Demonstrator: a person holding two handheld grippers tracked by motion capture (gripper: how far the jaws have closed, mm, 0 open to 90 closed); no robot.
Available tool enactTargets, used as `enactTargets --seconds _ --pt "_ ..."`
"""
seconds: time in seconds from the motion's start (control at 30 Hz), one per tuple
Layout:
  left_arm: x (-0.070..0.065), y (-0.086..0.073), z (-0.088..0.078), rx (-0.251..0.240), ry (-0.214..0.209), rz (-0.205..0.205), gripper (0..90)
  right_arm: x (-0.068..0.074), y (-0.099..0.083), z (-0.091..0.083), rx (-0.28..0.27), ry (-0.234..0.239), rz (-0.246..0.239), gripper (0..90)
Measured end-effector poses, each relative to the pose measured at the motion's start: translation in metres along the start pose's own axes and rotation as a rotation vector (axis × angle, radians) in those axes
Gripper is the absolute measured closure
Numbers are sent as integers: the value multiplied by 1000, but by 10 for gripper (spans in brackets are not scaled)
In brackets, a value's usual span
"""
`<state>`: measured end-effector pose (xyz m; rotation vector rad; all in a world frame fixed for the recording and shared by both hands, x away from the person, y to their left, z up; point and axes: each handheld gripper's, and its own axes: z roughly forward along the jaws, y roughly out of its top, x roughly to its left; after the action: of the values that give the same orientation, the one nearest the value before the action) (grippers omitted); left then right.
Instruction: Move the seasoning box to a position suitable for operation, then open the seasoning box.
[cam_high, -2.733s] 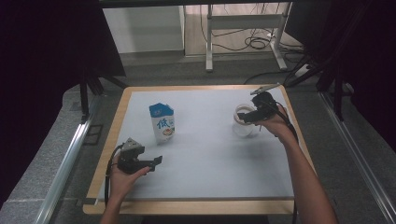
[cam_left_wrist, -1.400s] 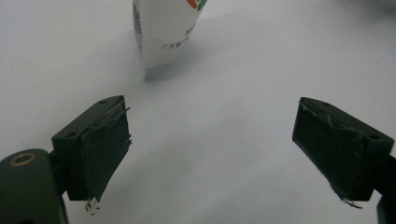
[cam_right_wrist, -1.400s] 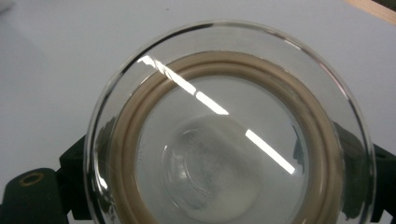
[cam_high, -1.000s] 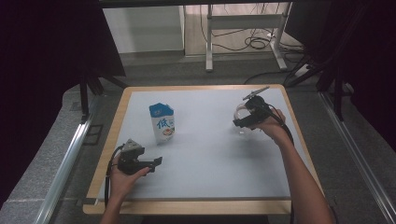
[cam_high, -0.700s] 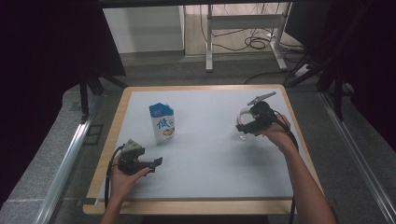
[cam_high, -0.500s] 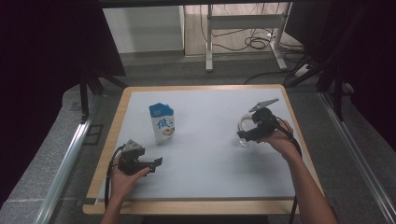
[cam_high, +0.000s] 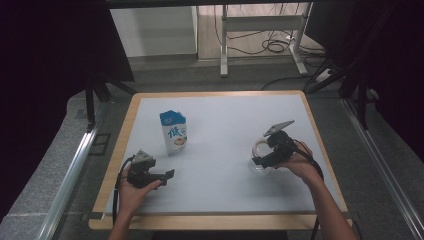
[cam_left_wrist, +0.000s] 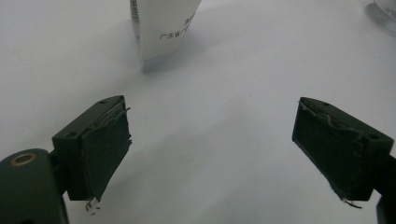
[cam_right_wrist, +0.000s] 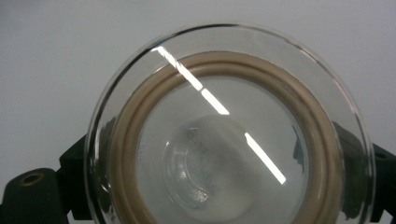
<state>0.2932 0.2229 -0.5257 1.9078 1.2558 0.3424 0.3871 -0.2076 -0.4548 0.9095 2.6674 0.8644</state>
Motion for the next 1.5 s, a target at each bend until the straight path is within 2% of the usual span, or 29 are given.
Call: enactTargets --seconds 0.1,0.13,0.23,0.33,0.4,0.43,0.47,0.5,0.53,0.57,0.6,0.67,0.7,0.73,0.87,0.97,1.03,1.13,1.23,1.3,1.5 --pt "0 0 1 3 0 -1 113 3 -1 4 25 26 -25 113" --pt "0 0 1 4 1 -3 113 5 -1 6 24 19 -44 111" --pt "0 -1 1 4 0 -3 113 7 -1 7 26 14 -54 103" --pt "-1 -1 1 4 -2 -1 113 7 1 6 5 26 -30 56" --pt "-1 -1 1 4 -2 0 113 8 3 2 -10 16 -26 46" --pt "-1 -1 1 4 -1 -1 113 9 4 -1 -31 13 -26 45" --pt "-1 -1 1 3 -2 -5 113 11 7 -9 -76 9 -13 45" --pt "-1 -1 1 2 -1 -2 113 11 7 -9 -76 9 -13 45" --pt "0 -1 1 1 0 -1 113 13 9 -18 -129 13 1 46" --pt "0 -1 1 2 0 -1 113 13 9 -18 -129 13 1 46" --pt "0 -1 1 1 0 -2 113 13 10 -22 -160 7 10 54" --pt "0 -1 0 1 2 2 113 13 9 -30 -217 2 29 104" --pt "0 -1 0 0 2 2 113 11 6 -39 -287 -34 78 173" --pt "-1 -1 0 -1 4 4 113 11 6 -39 -287 -34 78 173" --pt "-2 -2 -1 -14 9 8 118 9 -7 -55 -404 -61 145 410" --pt "-3 -2 -3 -18 9 20 127 10 -16 -65 -457 -92 158 578" --pt "-5 -3 -4 -21 11 29 128 12 -21 -71 -482 -133 152 674" --pt "-8 -4 -5 -22 20 31 129 16 -30 -75 -510 -121 151 798" --pt "-8 -5 -6 -28 12 31 140 18 -41 -76 -528 -121 144 879" --pt "-9 -5 -6 -29 6 31 142 18 -44 -76 -503 -143 127 895" --pt "-12 -3 -7 -39 -4 41 155 15 -56 -74 -490 -161 162 899"
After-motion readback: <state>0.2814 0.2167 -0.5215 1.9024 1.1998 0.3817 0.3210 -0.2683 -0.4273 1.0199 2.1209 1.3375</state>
